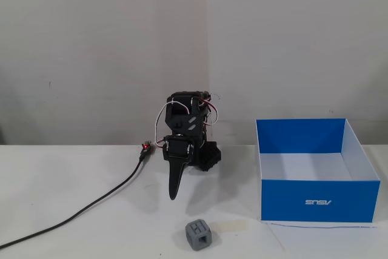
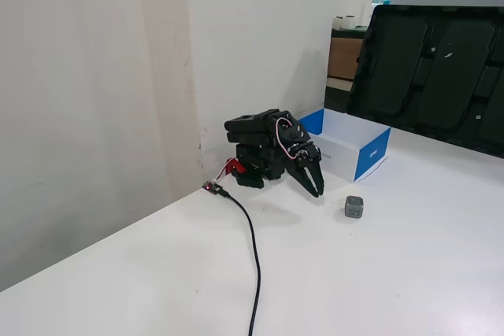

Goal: Pick the gray block and keep it in the box.

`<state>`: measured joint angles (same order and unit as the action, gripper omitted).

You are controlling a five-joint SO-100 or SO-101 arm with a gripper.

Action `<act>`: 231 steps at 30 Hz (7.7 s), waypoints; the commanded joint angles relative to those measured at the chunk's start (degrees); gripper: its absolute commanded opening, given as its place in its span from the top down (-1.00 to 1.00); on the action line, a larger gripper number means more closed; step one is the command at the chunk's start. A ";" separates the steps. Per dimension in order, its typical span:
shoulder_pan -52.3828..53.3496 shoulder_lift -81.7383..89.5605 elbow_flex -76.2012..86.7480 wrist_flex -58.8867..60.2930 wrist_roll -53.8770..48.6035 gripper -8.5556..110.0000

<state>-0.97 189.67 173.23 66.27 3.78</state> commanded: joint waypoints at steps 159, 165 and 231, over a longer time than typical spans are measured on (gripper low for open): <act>-13.62 -102.48 -64.86 -6.42 -16.17 0.54; -13.27 -105.12 -65.04 -8.09 -16.17 0.55; -73.65 -95.36 -96.24 23.47 7.47 0.59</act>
<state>-72.51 93.52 79.01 91.23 10.46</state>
